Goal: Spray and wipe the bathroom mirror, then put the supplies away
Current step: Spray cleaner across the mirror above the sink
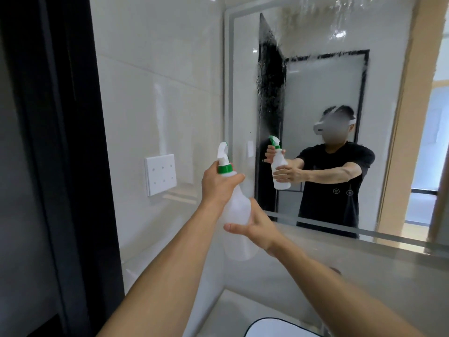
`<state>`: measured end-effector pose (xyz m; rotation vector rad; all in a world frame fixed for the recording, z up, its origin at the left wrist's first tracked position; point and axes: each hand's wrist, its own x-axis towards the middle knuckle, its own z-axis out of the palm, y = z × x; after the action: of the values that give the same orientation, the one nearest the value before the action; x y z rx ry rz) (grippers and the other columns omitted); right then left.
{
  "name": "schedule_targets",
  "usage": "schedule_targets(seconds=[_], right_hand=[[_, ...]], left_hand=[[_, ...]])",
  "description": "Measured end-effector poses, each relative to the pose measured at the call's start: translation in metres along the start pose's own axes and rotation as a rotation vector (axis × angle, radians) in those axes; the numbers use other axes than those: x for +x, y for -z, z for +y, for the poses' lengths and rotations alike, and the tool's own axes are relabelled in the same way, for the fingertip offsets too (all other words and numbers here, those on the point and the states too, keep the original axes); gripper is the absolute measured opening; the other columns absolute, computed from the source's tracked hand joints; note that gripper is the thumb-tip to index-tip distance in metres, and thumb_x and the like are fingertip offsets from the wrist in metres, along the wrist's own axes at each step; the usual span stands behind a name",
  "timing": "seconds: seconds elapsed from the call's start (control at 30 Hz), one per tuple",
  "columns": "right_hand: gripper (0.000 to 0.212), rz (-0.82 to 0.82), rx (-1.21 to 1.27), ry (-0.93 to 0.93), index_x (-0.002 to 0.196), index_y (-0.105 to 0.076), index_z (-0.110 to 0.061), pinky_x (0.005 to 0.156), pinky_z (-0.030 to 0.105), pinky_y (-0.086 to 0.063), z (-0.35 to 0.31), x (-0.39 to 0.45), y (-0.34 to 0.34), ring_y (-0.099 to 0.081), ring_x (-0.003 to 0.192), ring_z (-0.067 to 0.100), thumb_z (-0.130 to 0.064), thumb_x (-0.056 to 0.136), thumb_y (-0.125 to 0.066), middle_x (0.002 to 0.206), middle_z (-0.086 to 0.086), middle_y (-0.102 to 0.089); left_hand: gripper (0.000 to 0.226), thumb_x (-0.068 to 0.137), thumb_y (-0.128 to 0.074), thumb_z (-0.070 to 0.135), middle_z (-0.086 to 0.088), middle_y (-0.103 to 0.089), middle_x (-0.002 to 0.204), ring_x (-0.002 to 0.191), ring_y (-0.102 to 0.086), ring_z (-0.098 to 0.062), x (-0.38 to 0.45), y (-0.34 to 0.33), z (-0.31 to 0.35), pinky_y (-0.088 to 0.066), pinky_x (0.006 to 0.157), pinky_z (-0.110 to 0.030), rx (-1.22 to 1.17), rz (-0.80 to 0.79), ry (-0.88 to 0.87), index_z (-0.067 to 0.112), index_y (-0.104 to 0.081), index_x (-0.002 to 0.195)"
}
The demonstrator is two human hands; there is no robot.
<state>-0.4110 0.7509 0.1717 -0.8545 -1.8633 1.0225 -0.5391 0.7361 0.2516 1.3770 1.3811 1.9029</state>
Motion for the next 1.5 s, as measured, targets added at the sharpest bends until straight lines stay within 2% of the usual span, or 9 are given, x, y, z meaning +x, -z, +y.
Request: schedule_targets(seconds=[0.1, 0.2, 0.33, 0.53, 0.8, 0.97, 1.17, 1.3, 1.5], right_hand=[[0.075, -0.004, 0.033, 0.012, 0.133, -0.042, -0.021, 0.097, 0.039, -0.054, 0.003, -0.007, -0.004, -0.059, 0.117, 0.019, -0.024, 0.073, -0.088, 0.125, 0.000, -0.057], [0.066, -0.011, 0.046, 0.021, 0.129, -0.044, -0.022, 0.090, 0.028, -0.054, 0.004, -0.015, -0.005, -0.059, 0.114, 0.013, -0.013, 0.079, -0.085, 0.122, -0.003, -0.057], [0.074, -0.017, 0.043, -0.003, 0.134, -0.040, -0.020, 0.091, 0.028, -0.052, 0.012, -0.021, -0.006, -0.058, 0.117, 0.013, -0.019, 0.077, -0.087, 0.127, -0.002, -0.056], [0.076, -0.009, 0.035, -0.028, 0.133, -0.042, -0.020, 0.102, 0.041, -0.052, 0.027, -0.031, -0.014, -0.059, 0.116, 0.013, -0.025, 0.073, -0.089, 0.124, -0.005, -0.058], [0.071, -0.010, 0.046, -0.143, 0.130, -0.042, -0.018, 0.092, 0.036, -0.054, 0.058, -0.056, -0.020, -0.060, 0.110, 0.012, -0.024, 0.076, -0.087, 0.119, -0.004, -0.058], [0.067, -0.014, 0.072, -0.190, 0.128, -0.042, -0.019, 0.086, 0.029, -0.054, 0.074, -0.070, -0.019, -0.060, 0.105, 0.010, -0.022, 0.077, -0.086, 0.118, -0.002, -0.058], [0.073, -0.005, 0.055, -0.219, 0.123, -0.045, -0.021, 0.094, 0.040, -0.055, 0.083, -0.077, -0.012, -0.061, 0.107, 0.017, -0.035, 0.065, -0.088, 0.117, 0.001, -0.061], [0.068, -0.013, 0.069, -0.249, 0.125, -0.044, -0.018, 0.089, 0.033, -0.055, 0.088, -0.084, -0.008, -0.061, 0.105, 0.013, -0.028, 0.073, -0.087, 0.118, 0.000, -0.060], [0.065, 0.010, 0.086, -0.293, 0.124, -0.044, -0.021, 0.083, 0.027, -0.054, 0.098, -0.096, -0.002, -0.061, 0.105, 0.013, -0.026, 0.075, -0.086, 0.119, 0.000, -0.060]], left_hand=[[0.027, 0.056, -0.077, 0.027, 0.003, -0.067, 0.076, 0.071, -0.063, -0.019, -0.004, -0.001, -0.006, -0.057, 0.077, -0.045, -0.008, 0.002, 0.009, 0.022, -0.064, 0.080], [0.037, 0.056, -0.077, 0.025, 0.003, -0.073, 0.092, 0.086, -0.069, -0.020, -0.010, -0.002, -0.014, -0.056, 0.085, -0.043, -0.041, -0.011, 0.019, 0.020, -0.068, 0.091], [0.046, 0.058, -0.077, 0.023, 0.001, -0.072, 0.106, 0.097, -0.069, -0.019, -0.016, 0.000, -0.022, -0.055, 0.092, -0.042, -0.067, -0.034, 0.042, 0.016, -0.067, 0.103], [0.043, 0.059, -0.075, 0.022, -0.001, -0.073, 0.103, 0.095, -0.069, -0.023, -0.029, 0.001, -0.036, -0.055, 0.090, -0.043, -0.040, -0.050, 0.077, 0.016, -0.067, 0.101], [0.025, 0.059, -0.074, 0.019, 0.003, -0.067, 0.077, 0.069, -0.062, -0.016, -0.052, -0.007, -0.066, -0.050, 0.071, -0.033, -0.015, -0.081, 0.155, 0.017, -0.066, 0.083], [0.020, 0.060, -0.075, 0.021, 0.002, -0.068, 0.075, 0.069, -0.062, -0.019, -0.064, -0.017, -0.084, -0.051, 0.069, -0.034, 0.016, -0.044, 0.200, 0.020, -0.066, 0.078], [0.028, 0.062, -0.075, 0.019, -0.006, -0.072, 0.083, 0.073, -0.064, -0.020, -0.072, -0.026, -0.092, -0.052, 0.071, -0.034, -0.005, -0.050, 0.238, 0.013, -0.070, 0.089], [0.039, 0.057, -0.073, 0.024, -0.010, -0.073, 0.092, 0.080, -0.068, -0.025, -0.076, -0.034, -0.096, -0.055, 0.078, -0.039, 0.009, -0.082, 0.282, 0.012, -0.070, 0.094], [0.030, 0.056, -0.074, 0.025, -0.005, -0.071, 0.080, 0.073, -0.065, -0.024, -0.082, -0.048, -0.105, -0.053, 0.071, -0.036, 0.041, -0.118, 0.303, 0.015, -0.069, 0.083]])
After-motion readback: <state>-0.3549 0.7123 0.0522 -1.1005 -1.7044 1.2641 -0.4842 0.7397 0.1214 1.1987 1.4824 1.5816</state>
